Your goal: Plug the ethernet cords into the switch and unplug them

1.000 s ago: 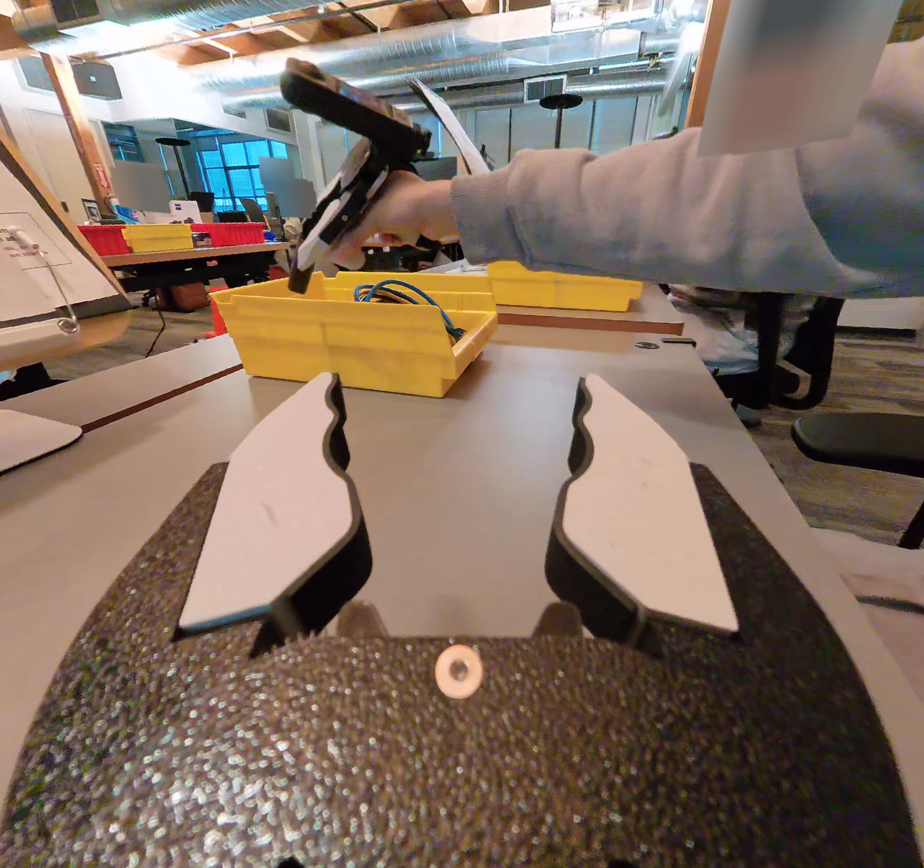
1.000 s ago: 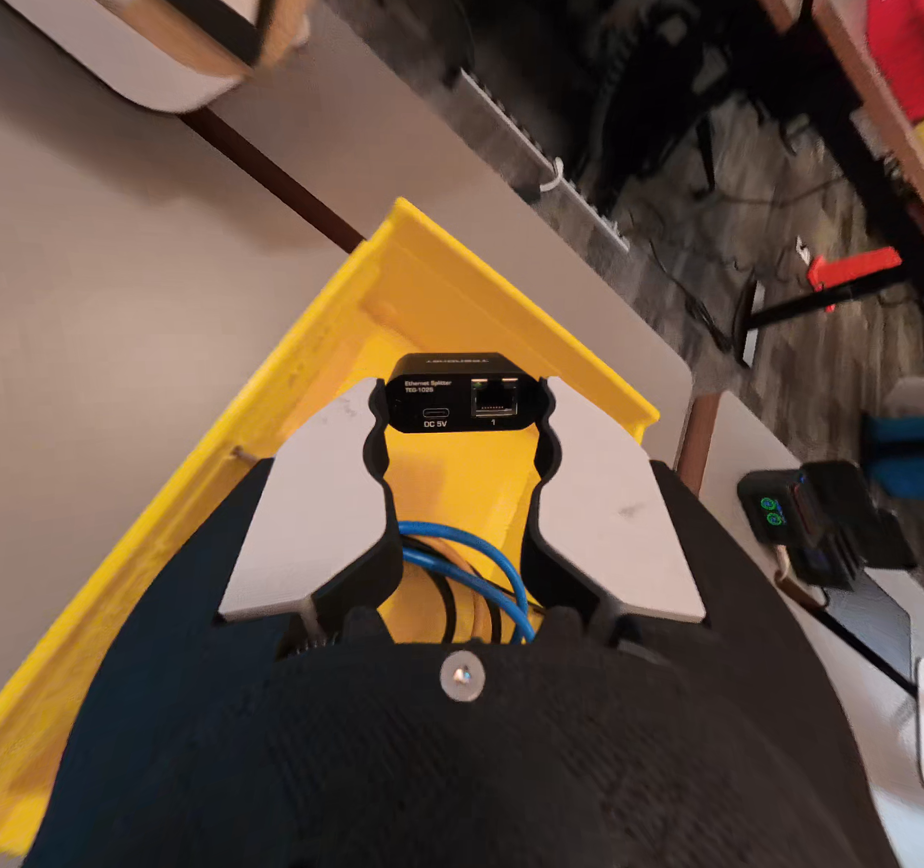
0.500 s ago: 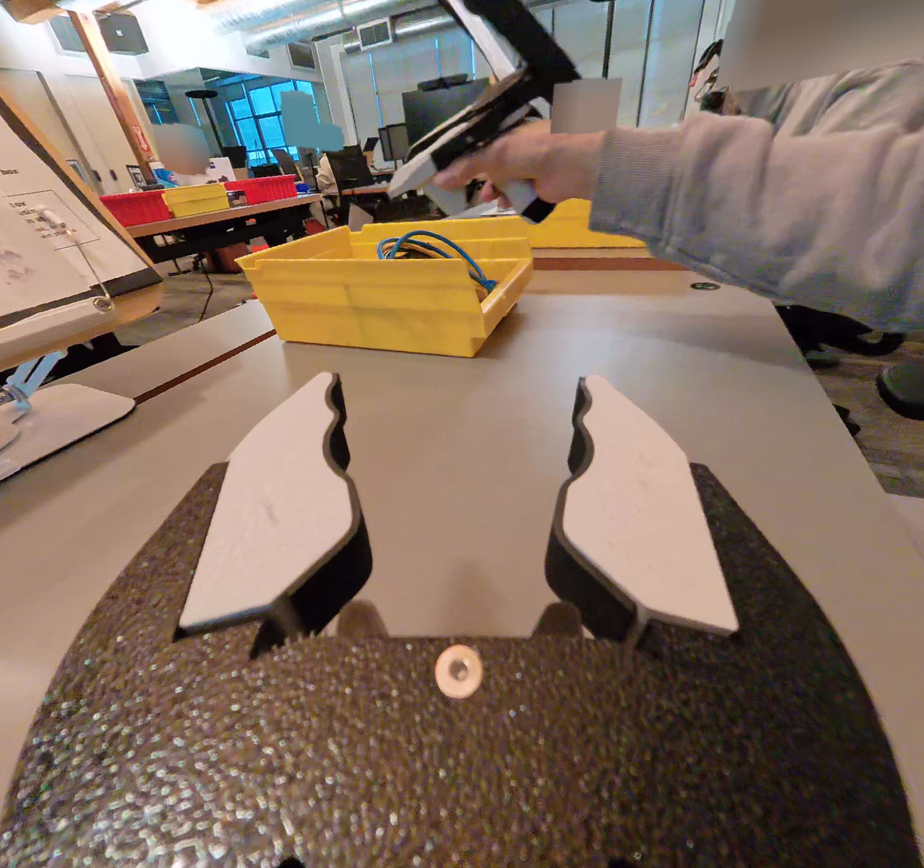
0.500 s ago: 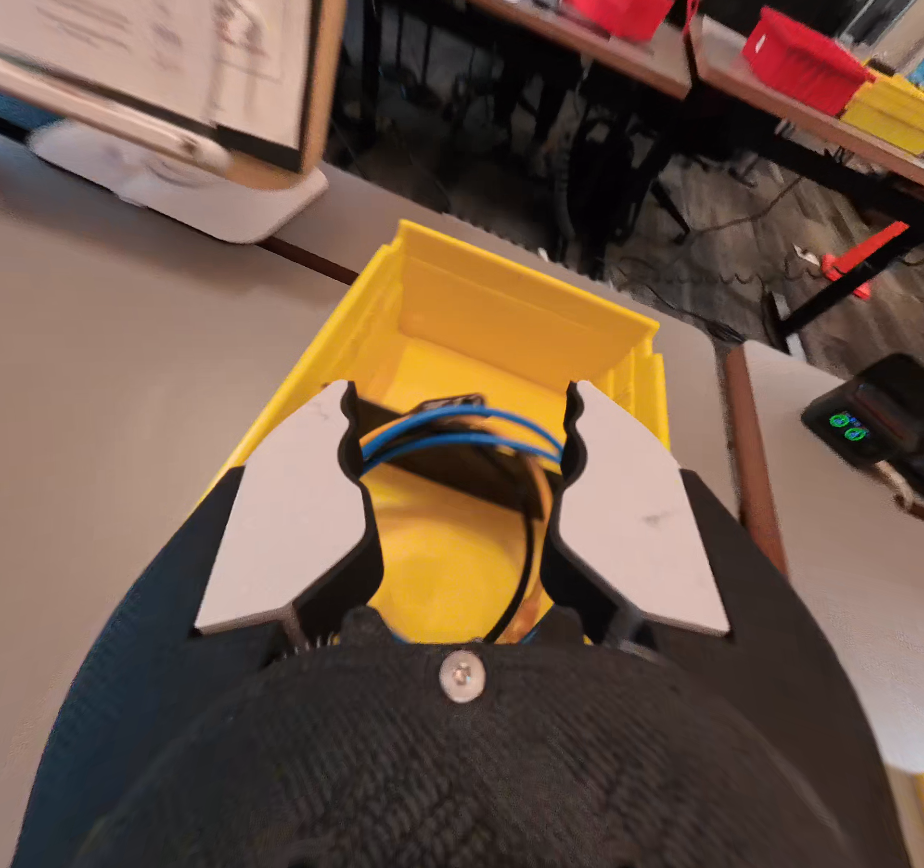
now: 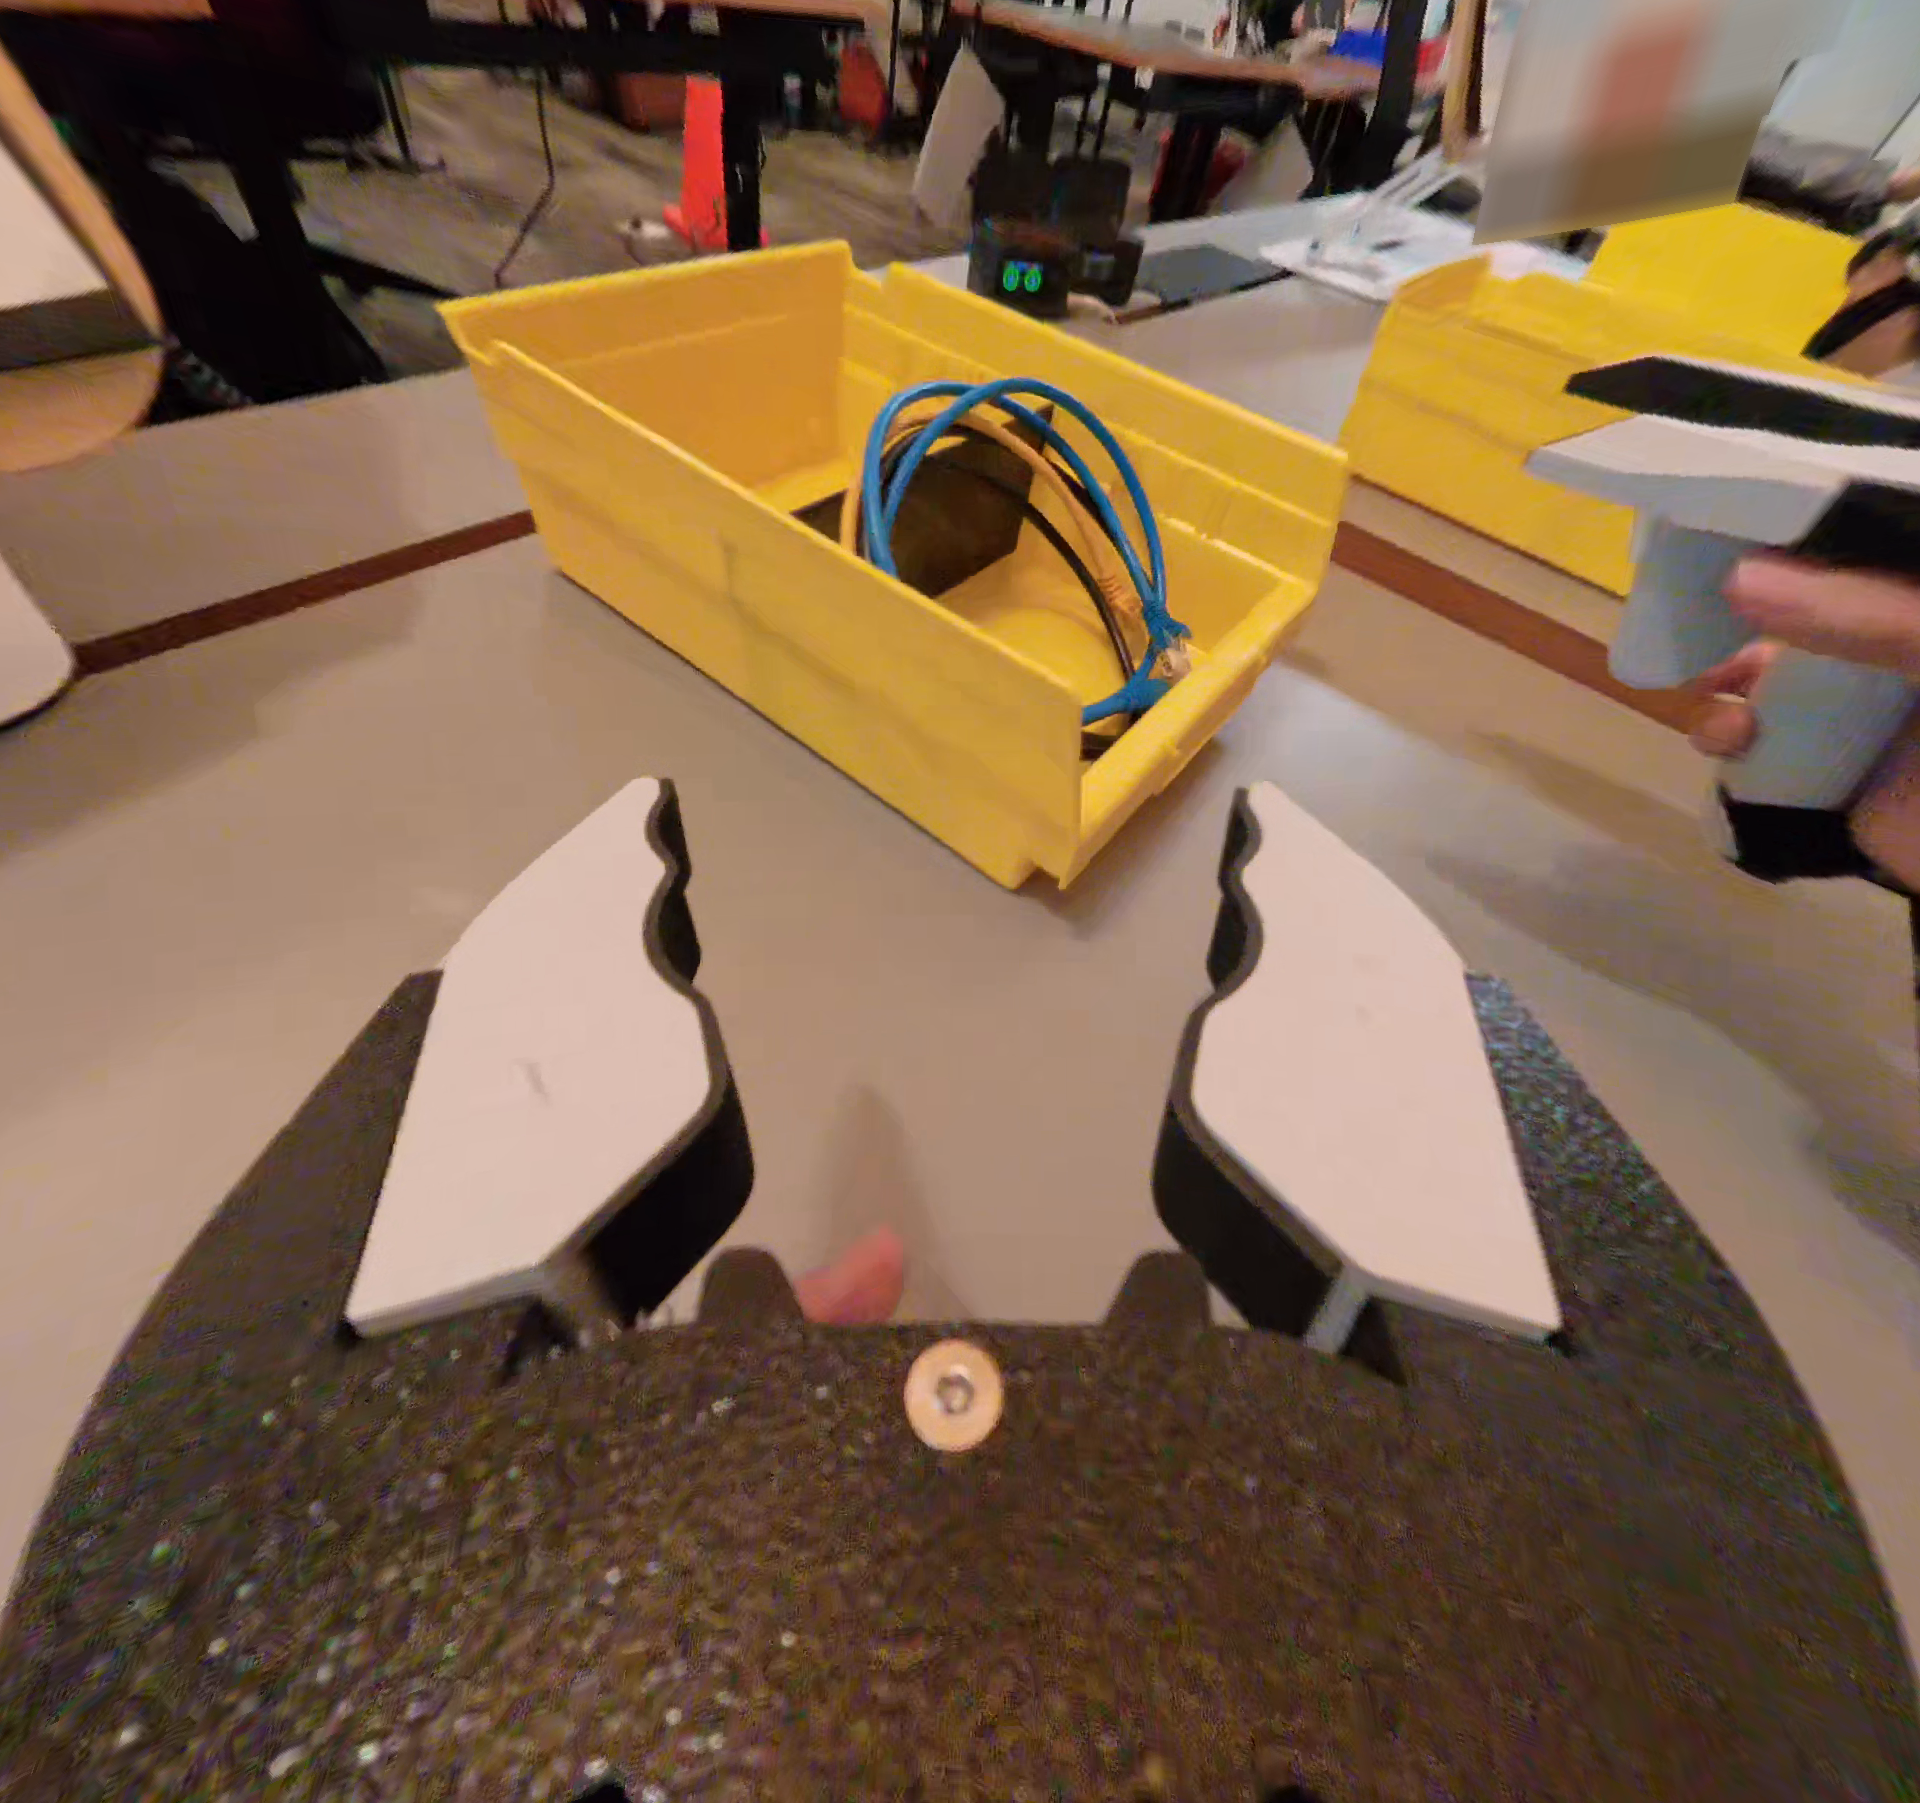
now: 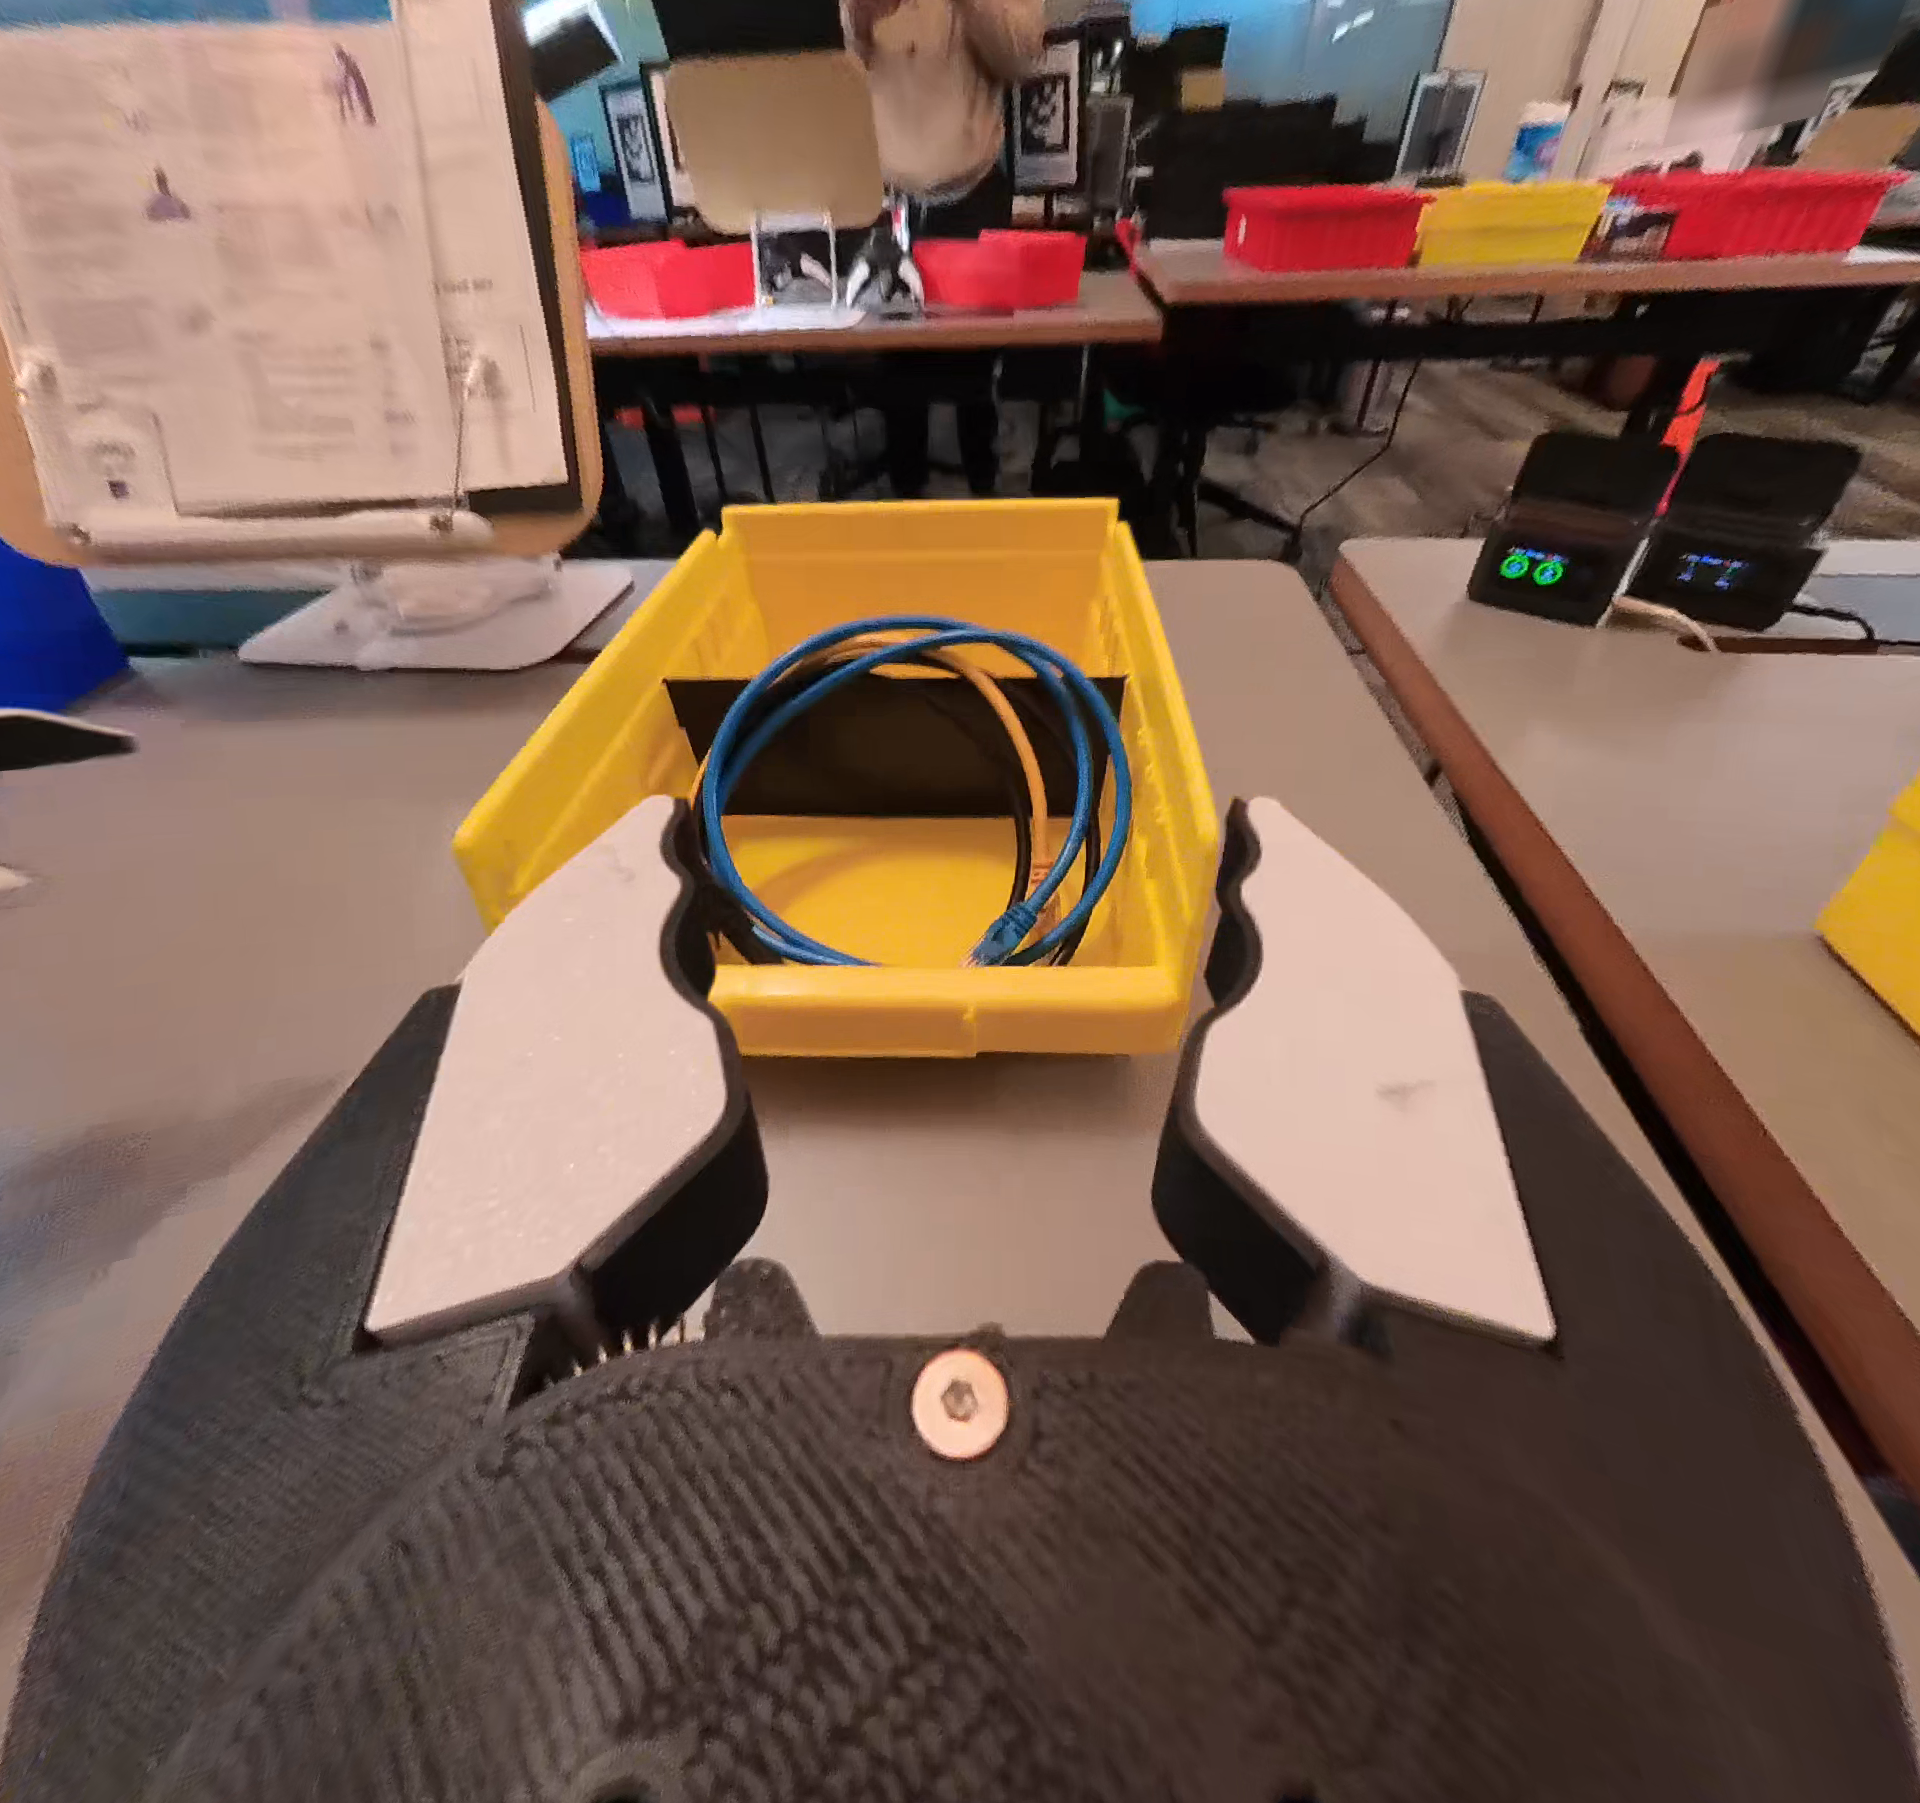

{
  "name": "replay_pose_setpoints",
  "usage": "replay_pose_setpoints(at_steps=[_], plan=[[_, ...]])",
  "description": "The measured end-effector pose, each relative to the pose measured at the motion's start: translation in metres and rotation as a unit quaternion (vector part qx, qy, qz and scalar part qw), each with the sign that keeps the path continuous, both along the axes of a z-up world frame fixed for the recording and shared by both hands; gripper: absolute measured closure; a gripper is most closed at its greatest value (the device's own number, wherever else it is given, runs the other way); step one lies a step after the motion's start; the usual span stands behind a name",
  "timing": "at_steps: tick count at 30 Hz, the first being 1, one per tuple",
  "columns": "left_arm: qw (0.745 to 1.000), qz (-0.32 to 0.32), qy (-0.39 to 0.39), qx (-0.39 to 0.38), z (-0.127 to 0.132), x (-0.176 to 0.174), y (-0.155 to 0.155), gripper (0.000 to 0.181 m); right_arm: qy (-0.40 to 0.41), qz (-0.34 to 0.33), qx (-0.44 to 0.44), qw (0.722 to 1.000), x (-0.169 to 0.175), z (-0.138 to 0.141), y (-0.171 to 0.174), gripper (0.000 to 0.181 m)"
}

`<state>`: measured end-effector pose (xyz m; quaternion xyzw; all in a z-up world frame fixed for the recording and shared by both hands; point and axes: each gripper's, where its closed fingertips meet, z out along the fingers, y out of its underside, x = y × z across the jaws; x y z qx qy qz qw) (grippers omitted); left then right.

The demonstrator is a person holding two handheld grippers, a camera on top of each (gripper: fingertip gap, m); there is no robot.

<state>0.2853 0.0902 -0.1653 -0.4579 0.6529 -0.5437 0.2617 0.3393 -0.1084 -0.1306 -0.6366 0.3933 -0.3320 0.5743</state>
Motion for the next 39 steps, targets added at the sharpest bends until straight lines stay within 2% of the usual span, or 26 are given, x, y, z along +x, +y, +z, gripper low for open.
replay_pose_setpoints(at_steps=[4,7,9,13,16,20,24,26,30,35,39], plan=[[0.996,0.018,0.086,0.01,-0.01,0.047,-0.052,0.075,0.002,-0.01,-0.014,1.0,0.002,0.0,-0.011,0.086],[0.989,0.087,0.098,0.065,-0.026,0.083,-0.055,0.077,0.003,-0.008,-0.001,1.0,0.001,0.004,-0.016,0.089],[0.983,0.105,0.121,0.085,-0.042,0.099,-0.055,0.09,0.001,0.001,0.018,1.0,-0.001,0.01,-0.019,0.091],[0.977,0.12,0.151,0.095,-0.063,0.117,-0.045,0.125,-0.017,-0.005,0.026,1.0,-0.001,0.019,-0.028,0.098],[0.967,0.162,0.119,0.159,-0.061,0.123,-0.013,0.156,-0.018,0.004,0.029,0.999,-0.003,0.02,-0.025,0.099],[0.97,0.133,0.1,0.175,-0.058,0.105,0.023,0.164,-0.02,0.022,0.016,0.999,-0.006,0.022,-0.019,0.101],[0.974,0.097,0.098,0.181,-0.056,0.048,0.069,0.166,-0.027,0.036,0.018,0.999,-0.01,0.026,-0.01,0.109],[0.974,0.075,0.108,0.182,-0.058,0.006,0.098,0.169,-0.038,0.054,0.012,0.998,-0.015,0.029,0.002,0.116],[0.978,0.043,0.131,0.157,-0.059,-0.096,0.163,0.174,-0.045,0.104,-0.007,0.994,-0.027,0.027,0.045,0.114],[0.978,0.036,0.147,0.146,-0.058,-0.218,0.235,0.174,-0.023,0.208,-0.048,0.977,-0.055,-0.001,0.149,0.103],[0.976,0.048,0.164,0.136,-0.058,-0.294,0.283,0.175,-0.004,0.298,-0.003,0.955,-0.085,0.0,0.256,0.099]])
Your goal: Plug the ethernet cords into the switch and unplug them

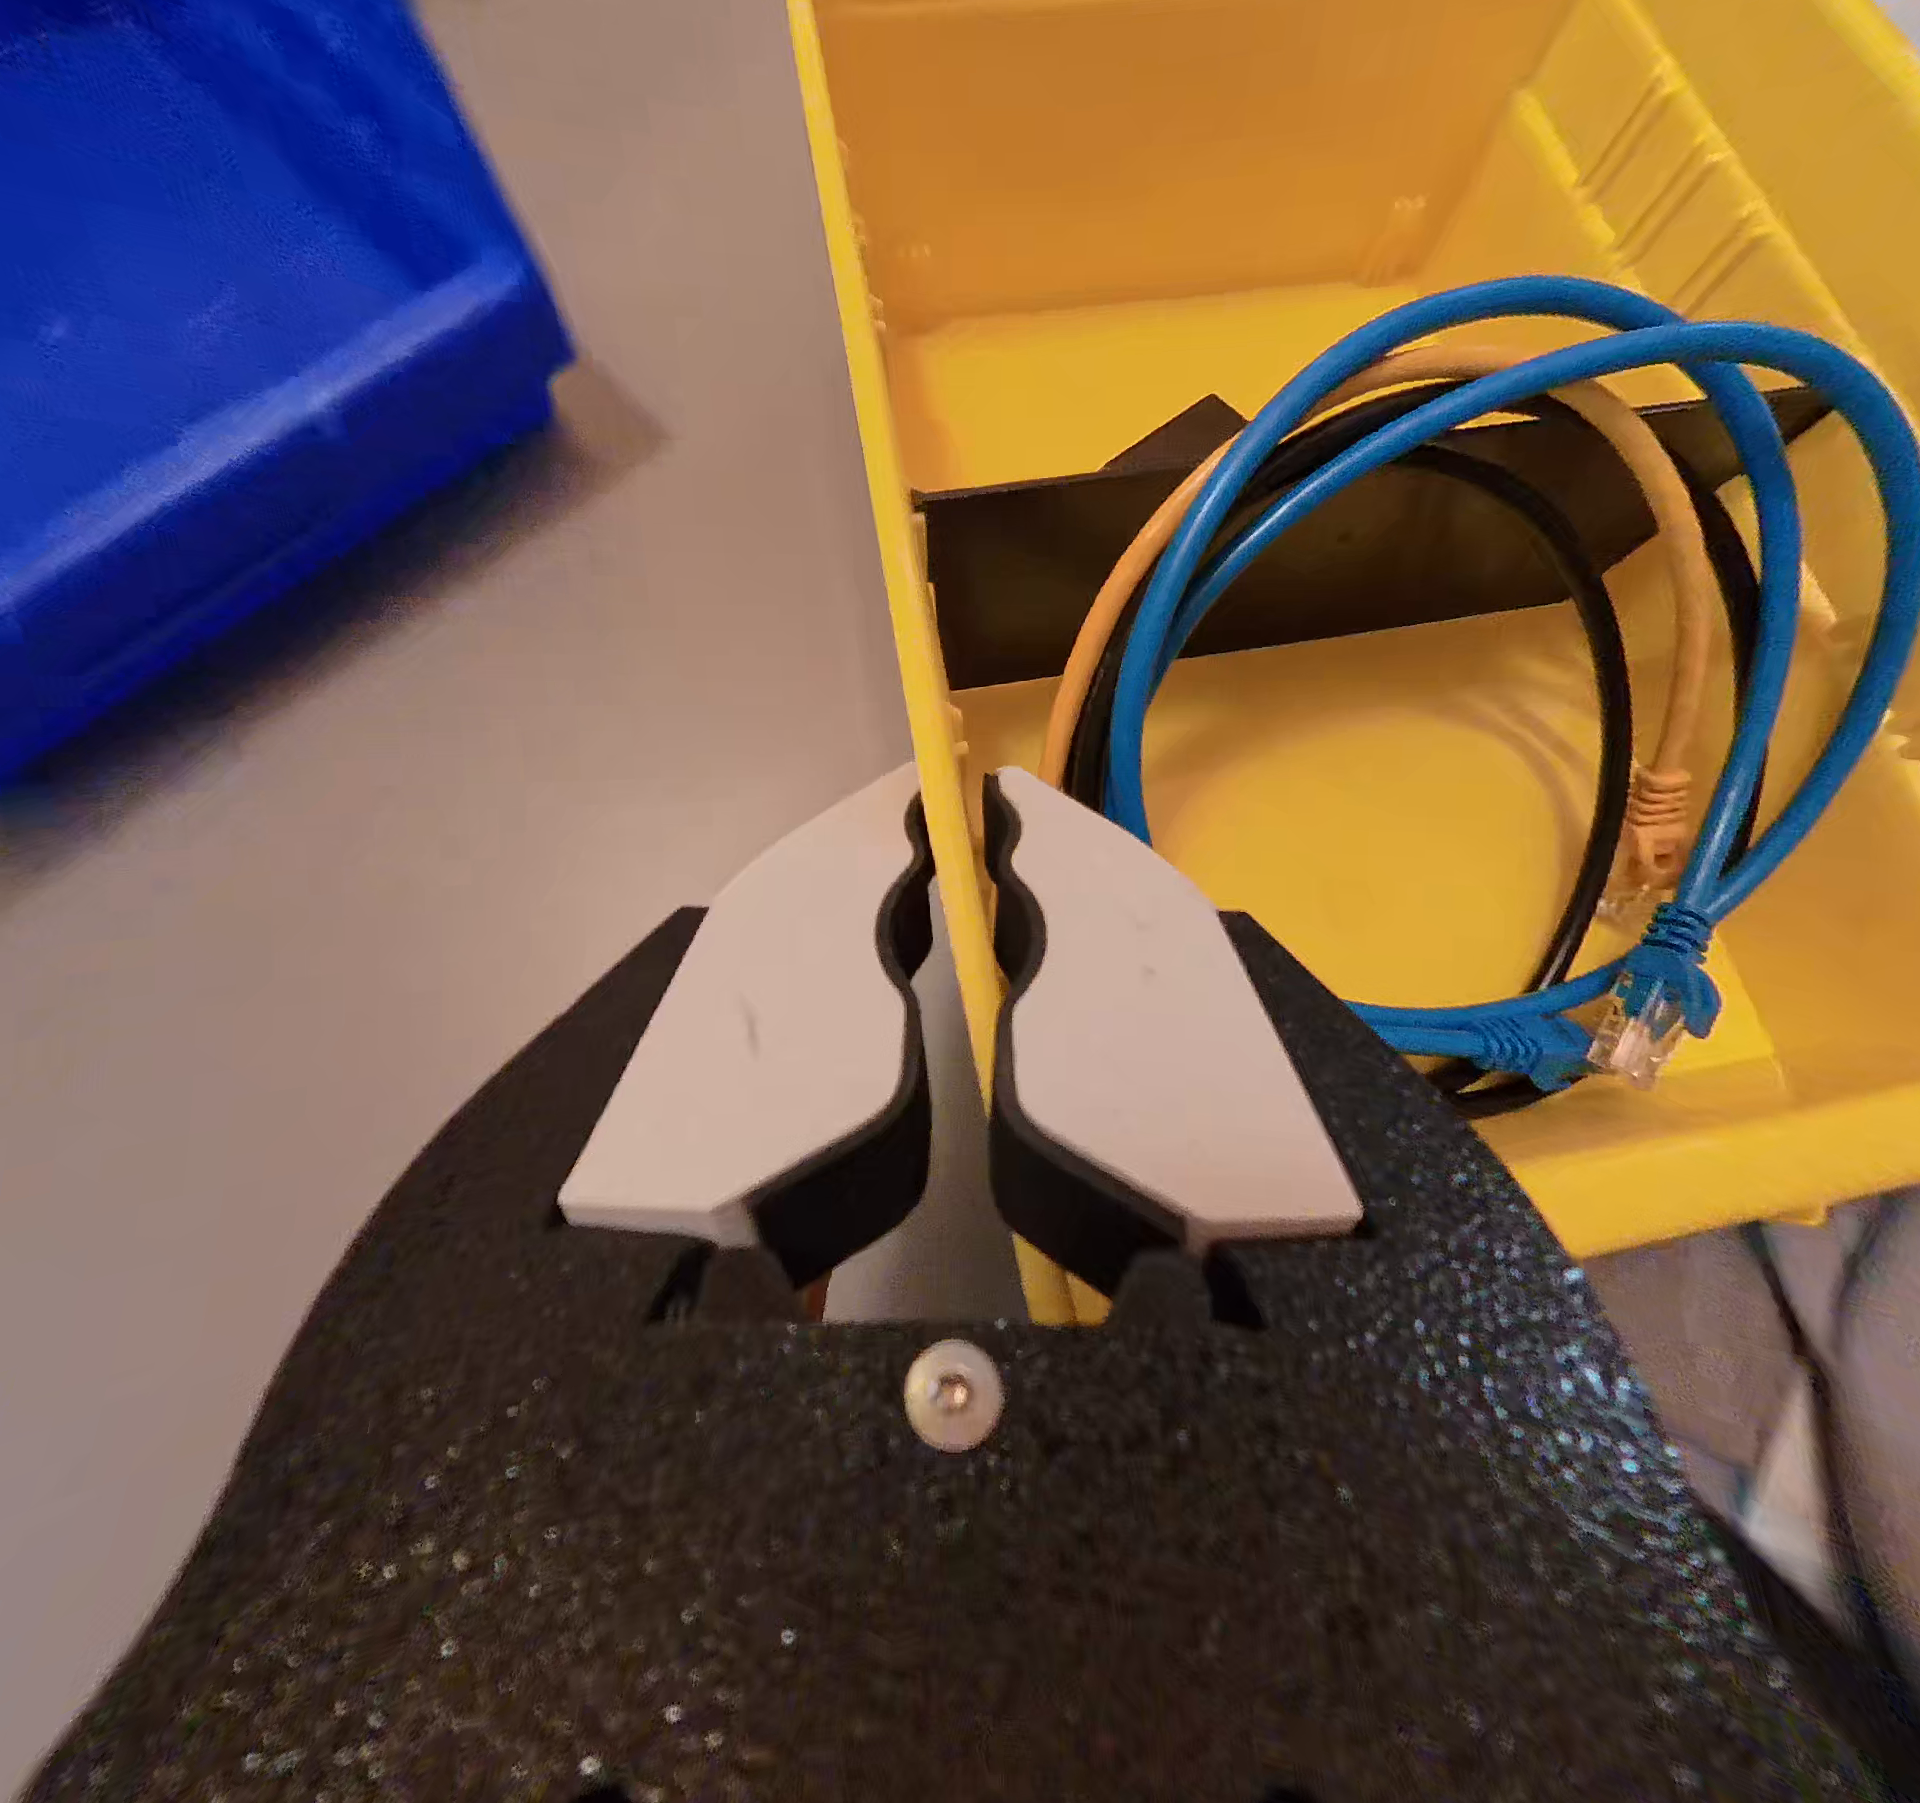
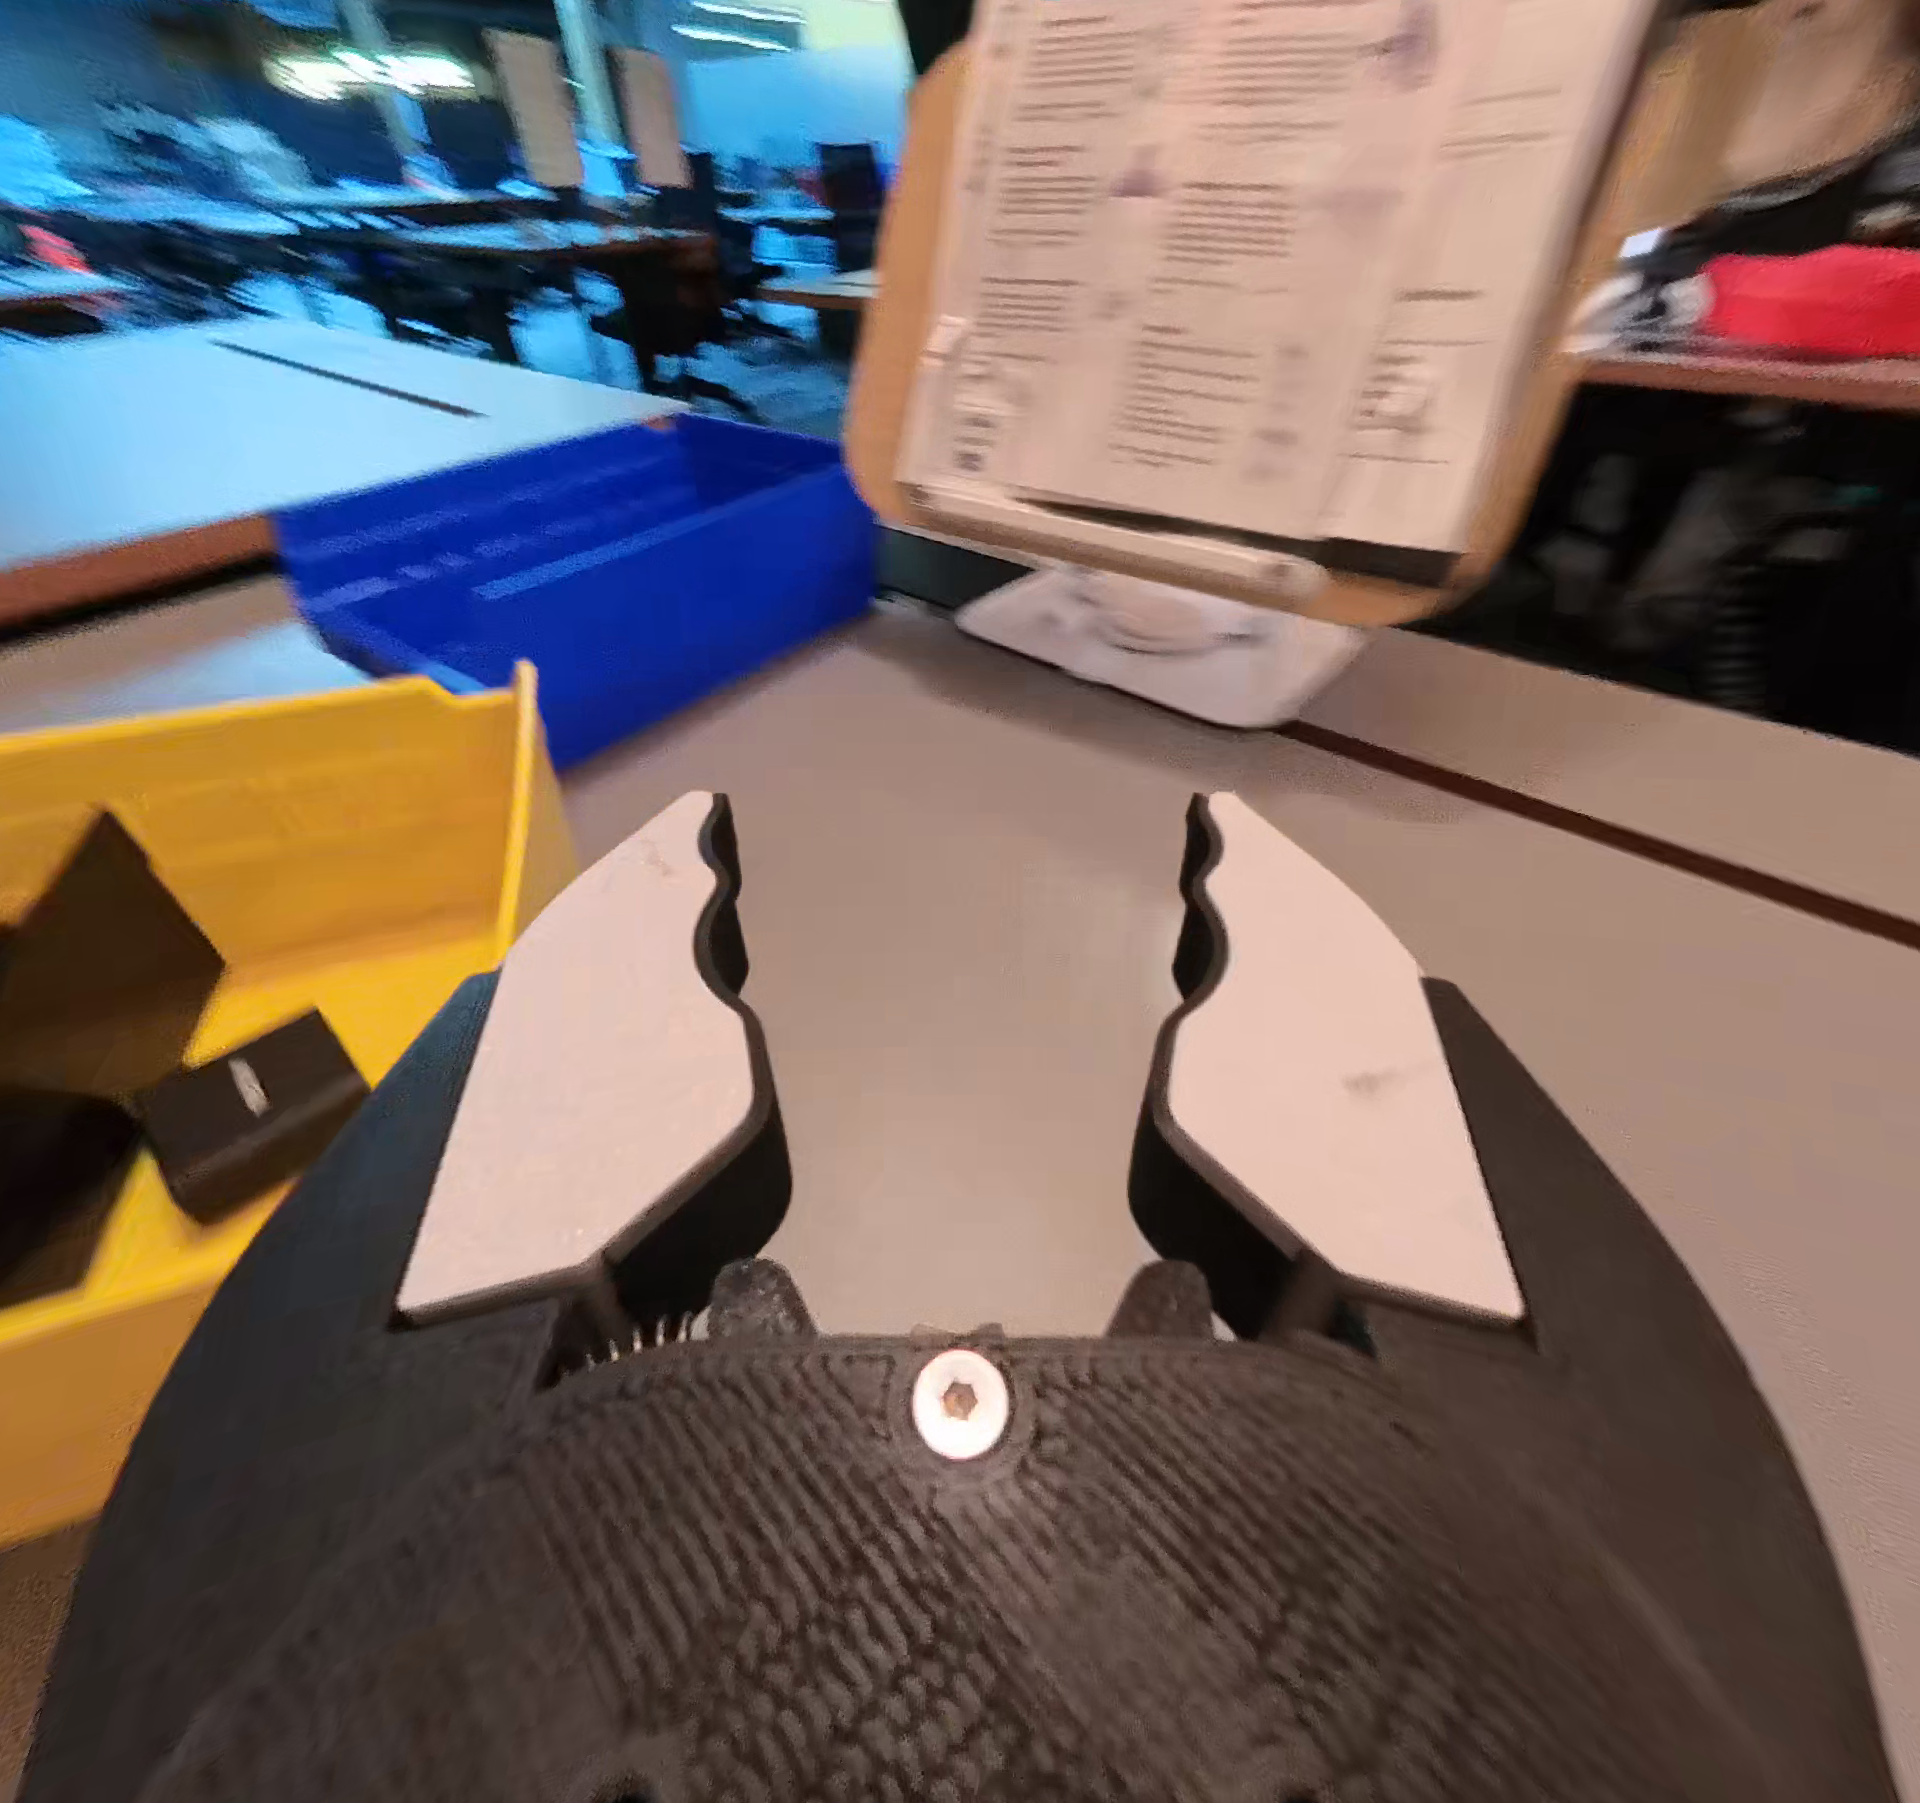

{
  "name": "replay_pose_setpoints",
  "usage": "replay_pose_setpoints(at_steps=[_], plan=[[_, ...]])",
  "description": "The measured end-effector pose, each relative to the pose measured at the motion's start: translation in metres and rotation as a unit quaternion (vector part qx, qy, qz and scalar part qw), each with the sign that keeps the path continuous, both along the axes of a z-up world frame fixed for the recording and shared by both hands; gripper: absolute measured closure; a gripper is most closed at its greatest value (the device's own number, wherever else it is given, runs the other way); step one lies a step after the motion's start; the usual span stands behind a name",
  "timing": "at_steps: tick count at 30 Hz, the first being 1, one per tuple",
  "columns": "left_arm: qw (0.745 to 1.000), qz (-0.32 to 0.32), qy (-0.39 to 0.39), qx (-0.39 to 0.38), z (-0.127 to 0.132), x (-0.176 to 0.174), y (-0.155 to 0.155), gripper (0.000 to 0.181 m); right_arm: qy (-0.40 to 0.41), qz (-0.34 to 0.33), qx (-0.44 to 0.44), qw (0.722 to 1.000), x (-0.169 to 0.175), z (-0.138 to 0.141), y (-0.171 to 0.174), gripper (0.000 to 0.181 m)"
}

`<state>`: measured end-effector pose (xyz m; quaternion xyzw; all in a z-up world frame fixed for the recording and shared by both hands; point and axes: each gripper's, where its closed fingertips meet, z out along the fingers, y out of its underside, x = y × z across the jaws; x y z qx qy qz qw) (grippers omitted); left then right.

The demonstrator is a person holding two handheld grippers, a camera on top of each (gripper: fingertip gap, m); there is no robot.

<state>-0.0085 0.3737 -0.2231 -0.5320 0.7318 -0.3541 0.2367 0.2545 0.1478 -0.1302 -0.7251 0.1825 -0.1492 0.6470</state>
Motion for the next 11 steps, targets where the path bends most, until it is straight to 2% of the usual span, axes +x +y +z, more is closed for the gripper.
replay_pose_setpoints(at_steps=[3,8,11], plan=[[1.0,0.021,0.014,0.003,0.0,-0.046,0.031,0.175,0.062,0.062,0.012,0.996,-0.02,-0.002,0.087,0.095],[0.996,0.089,0.017,-0.009,0.001,-0.108,0.083,0.175,0.135,0.065,0.026,0.988,-0.038,-0.011,0.219,0.081],[0.987,0.162,0.025,-0.005,0.002,-0.144,0.119,0.176,0.163,0.058,0.0,0.985,-0.048,-0.034,0.285,0.079]])
